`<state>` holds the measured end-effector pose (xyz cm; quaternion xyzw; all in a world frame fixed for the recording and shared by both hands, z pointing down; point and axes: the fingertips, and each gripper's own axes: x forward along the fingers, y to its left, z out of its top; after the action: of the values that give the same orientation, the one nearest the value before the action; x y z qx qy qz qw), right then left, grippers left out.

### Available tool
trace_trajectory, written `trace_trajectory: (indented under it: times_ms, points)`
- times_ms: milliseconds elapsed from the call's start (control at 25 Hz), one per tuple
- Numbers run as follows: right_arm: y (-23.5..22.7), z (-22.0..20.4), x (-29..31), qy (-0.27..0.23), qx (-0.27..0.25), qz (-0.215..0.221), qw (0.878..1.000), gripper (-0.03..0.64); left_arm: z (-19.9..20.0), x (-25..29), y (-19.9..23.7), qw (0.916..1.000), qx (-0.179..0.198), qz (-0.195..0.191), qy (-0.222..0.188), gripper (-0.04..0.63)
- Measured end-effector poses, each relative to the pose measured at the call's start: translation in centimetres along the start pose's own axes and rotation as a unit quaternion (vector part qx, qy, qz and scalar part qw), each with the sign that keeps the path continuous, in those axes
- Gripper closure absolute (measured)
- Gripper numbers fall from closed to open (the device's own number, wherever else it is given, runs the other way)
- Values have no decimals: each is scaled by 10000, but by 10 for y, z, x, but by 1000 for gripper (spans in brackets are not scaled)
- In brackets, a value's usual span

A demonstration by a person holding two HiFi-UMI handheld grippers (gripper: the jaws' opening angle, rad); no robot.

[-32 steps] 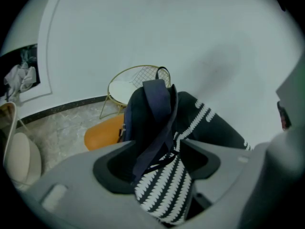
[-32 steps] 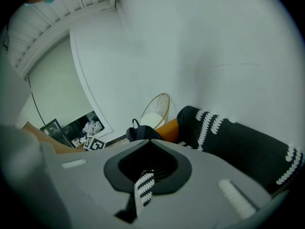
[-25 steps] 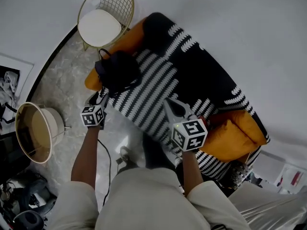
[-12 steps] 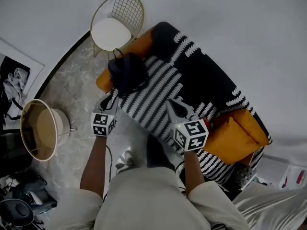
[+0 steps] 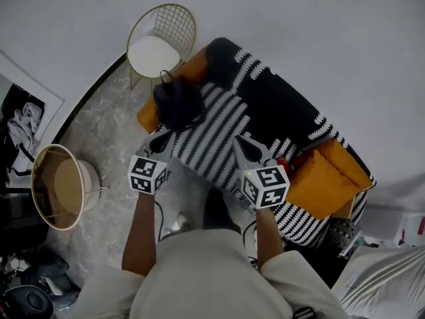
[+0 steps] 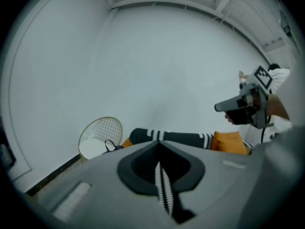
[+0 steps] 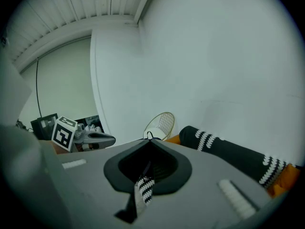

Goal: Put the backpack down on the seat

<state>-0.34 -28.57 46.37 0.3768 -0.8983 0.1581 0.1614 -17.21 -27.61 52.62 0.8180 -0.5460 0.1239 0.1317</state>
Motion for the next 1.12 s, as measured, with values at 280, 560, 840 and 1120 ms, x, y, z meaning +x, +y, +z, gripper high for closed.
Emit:
trace_trajectory:
  times_ms: [280, 560, 840, 1120]
  points:
    - [37, 17, -43, -365, 15, -313, 9988, 611, 46, -57, -20, 9992, 393, -33, -28, 592]
    - [69, 18, -82, -515, -44, -350, 9981, 611, 75, -98, -61, 9933, 786, -750, -385, 592]
    - [105, 20, -127, -718, -138, -332, 9968, 609, 97, -151, -92, 9868, 1064, -770, -945, 592]
    - [134, 40, -175, -1100, -440, -342, 9924, 611, 109, -191, -118, 9832, 1334, -532, -1125, 592]
